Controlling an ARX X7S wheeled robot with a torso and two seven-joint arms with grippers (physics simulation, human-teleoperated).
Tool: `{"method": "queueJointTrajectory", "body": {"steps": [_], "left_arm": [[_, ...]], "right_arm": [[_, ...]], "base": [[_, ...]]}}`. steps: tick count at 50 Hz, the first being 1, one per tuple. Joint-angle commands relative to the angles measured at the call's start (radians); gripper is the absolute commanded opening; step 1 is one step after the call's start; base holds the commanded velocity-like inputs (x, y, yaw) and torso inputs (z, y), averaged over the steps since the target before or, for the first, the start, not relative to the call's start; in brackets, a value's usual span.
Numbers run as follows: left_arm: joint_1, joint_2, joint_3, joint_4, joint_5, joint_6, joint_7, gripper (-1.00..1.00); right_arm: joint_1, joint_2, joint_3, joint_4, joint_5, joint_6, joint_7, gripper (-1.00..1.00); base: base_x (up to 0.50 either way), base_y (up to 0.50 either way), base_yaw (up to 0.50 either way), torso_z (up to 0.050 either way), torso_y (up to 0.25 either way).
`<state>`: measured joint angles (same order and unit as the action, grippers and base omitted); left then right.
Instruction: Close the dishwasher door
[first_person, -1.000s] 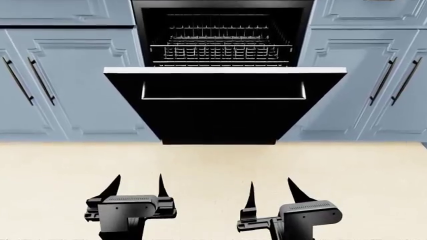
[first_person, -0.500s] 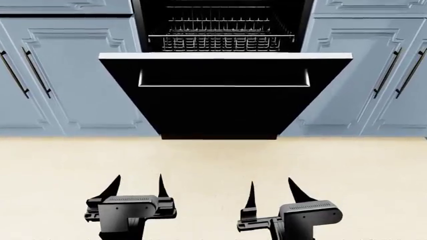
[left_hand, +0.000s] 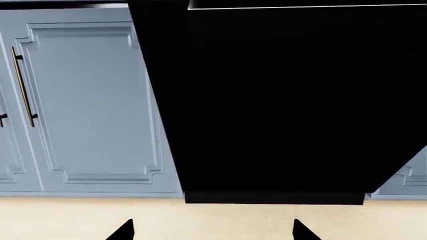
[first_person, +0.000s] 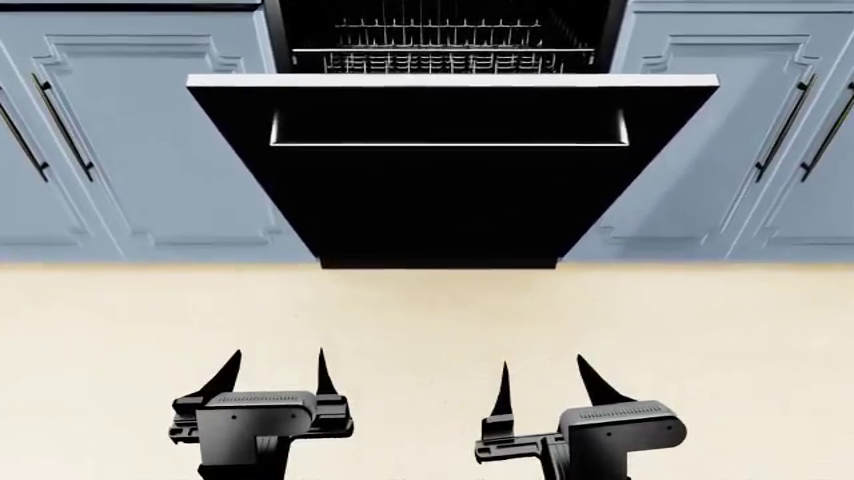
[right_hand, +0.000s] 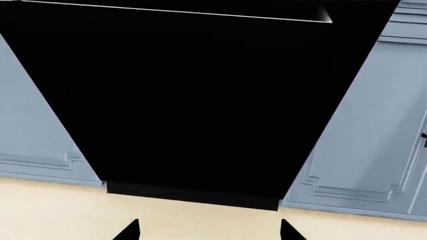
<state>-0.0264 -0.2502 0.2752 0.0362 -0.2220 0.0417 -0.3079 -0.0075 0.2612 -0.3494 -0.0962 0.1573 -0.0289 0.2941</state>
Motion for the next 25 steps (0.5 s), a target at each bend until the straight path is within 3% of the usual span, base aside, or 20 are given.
{"method": "queueJointTrajectory", "body": {"steps": [1, 25], "left_arm": [[-0.001, -0.004, 0.004, 0.001, -0.004, 0.0, -0.004, 1.0], [-0.001, -0.011, 0.012, 0.003, -0.011, 0.002, -0.013, 1.0]], "right_arm": [[-0.001, 0.004, -0.004, -0.004, 0.004, -0.001, 0.004, 1.0], [0.0, 0.011, -0.011, -0.007, 0.009, -0.002, 0.013, 1.0]], "base": [[0.0, 0.0, 0.0, -0.05, 0.018], [0.0, 0.0, 0.0, -0.05, 0.015]]}}
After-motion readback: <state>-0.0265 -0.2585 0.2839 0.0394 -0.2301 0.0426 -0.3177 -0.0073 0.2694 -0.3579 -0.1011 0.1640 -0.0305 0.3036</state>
